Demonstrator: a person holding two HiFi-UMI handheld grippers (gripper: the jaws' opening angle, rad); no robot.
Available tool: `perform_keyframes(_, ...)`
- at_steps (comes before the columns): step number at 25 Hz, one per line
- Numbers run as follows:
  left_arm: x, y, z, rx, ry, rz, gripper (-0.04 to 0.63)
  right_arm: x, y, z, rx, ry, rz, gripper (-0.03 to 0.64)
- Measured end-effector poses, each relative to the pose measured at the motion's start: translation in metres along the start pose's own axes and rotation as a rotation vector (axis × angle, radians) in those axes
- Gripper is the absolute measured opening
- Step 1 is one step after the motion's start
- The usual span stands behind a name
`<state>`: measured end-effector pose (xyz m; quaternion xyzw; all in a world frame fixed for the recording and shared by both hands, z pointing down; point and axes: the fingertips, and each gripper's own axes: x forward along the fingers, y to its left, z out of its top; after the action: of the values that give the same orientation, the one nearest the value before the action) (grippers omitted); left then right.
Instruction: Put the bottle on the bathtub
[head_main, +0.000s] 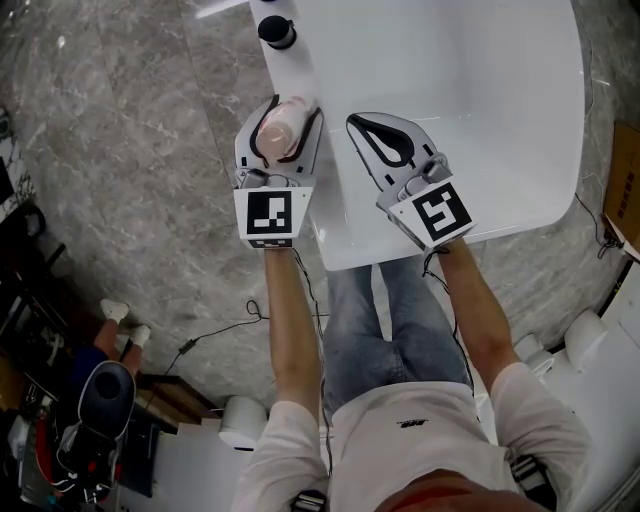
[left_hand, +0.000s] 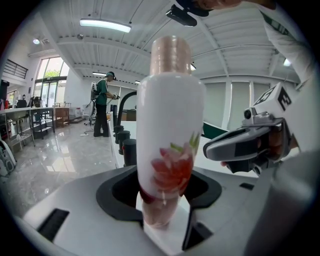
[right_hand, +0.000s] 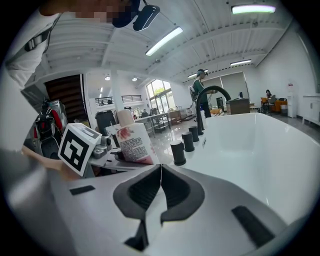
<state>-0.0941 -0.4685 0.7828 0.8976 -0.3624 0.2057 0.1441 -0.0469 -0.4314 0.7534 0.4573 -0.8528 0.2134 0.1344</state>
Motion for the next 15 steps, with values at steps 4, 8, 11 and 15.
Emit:
perform_keyframes(4,0.0033,-0.0002,0.0003,0.026,0.002,-0.001,0.233,0.0013,-0.0005,-0.0013,0.007,-0.002,-0.001,-0.005)
perform_keyframes(8,0.0058,-0.0002,0.0004,0.029,-0.019,0.000,0.235,0.0039,-0.0024,-0.0035,0.012,-0.001,0.001,-0.005)
perform_keyframes(11,0.0059,0.0007,-0.0003,0.021,-0.037,0.005,0.238,0.0062,-0.0030,-0.0054,0.018,-0.002,0.001,-0.005)
perform_keyframes(15,0.0071,0.0015,-0.0011,0.007,-0.042,0.011,0.241,0.0077,-0.0045,-0.0066,0.018,-0.005,0.001,-0.005)
